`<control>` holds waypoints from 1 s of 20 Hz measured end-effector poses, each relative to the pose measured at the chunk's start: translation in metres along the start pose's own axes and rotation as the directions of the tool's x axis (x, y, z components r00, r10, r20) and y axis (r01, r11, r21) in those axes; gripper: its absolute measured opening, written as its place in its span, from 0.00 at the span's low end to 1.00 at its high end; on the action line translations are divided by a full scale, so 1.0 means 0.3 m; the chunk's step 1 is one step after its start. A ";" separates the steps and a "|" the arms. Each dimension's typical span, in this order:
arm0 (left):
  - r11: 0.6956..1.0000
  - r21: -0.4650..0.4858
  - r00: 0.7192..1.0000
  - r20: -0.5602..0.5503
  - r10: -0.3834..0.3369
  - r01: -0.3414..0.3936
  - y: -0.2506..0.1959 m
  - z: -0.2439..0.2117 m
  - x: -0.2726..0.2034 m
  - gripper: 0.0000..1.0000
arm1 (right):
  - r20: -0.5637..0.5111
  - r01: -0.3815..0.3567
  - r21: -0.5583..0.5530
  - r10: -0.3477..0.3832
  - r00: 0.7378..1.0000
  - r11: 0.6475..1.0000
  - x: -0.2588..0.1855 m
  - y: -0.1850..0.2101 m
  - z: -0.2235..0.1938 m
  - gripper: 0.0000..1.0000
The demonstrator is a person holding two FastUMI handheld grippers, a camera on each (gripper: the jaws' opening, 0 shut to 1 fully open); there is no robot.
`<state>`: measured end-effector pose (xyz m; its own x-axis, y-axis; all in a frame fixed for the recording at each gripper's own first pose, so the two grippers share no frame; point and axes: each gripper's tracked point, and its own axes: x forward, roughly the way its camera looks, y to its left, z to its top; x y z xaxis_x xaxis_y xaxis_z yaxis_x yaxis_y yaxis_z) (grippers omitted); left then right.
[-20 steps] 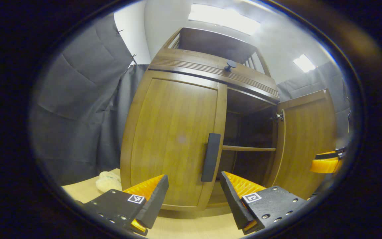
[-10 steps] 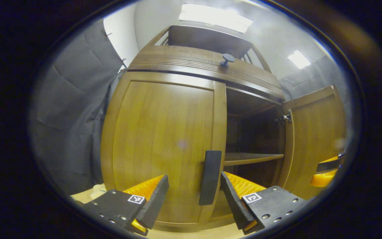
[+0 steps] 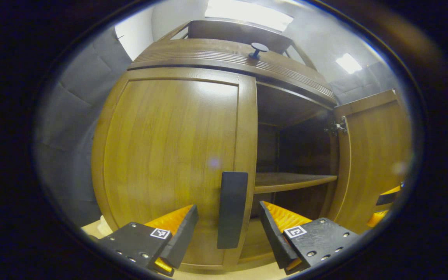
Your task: Open the right door of the double-door shoe cabinet with the right hand, and open the left door with the left hand.
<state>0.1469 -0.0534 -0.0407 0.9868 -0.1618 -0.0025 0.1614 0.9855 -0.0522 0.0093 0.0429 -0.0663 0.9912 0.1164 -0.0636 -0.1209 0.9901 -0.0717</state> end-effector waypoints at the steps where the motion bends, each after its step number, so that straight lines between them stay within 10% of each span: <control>1: 1.000 0.014 1.000 0.000 -0.001 0.001 -0.011 0.003 0.011 0.82 | 0.004 -0.002 -0.002 0.002 1.000 1.000 0.001 0.002 0.002 0.93; 6: 0.996 0.074 0.999 -0.028 0.045 -0.043 0.013 -0.040 0.035 0.78 | 0.000 -0.033 -0.002 0.033 0.999 0.999 -0.001 0.016 -0.019 0.93; 9: 0.998 0.056 0.999 -0.033 0.033 -0.031 0.007 -0.048 0.057 0.49 | 0.003 -0.055 0.020 0.055 0.998 0.998 0.004 0.029 -0.029 0.93; 10: 0.998 0.044 0.999 -0.027 0.040 -0.038 0.007 -0.036 0.038 0.25 | 0.003 -0.055 0.020 0.055 0.998 0.998 0.002 0.031 -0.033 0.93; 20: 0.999 0.039 0.998 -0.063 0.017 -0.014 0.009 -0.079 0.030 0.22 | 0.026 -0.060 0.048 0.059 0.998 0.997 -0.015 0.021 -0.026 0.93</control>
<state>0.1560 -0.0533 -0.0644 0.9868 -0.1481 -0.0660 0.1476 0.9890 -0.0129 0.0037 0.0479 -0.0741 0.9834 0.1765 -0.0416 -0.1774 0.9840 -0.0195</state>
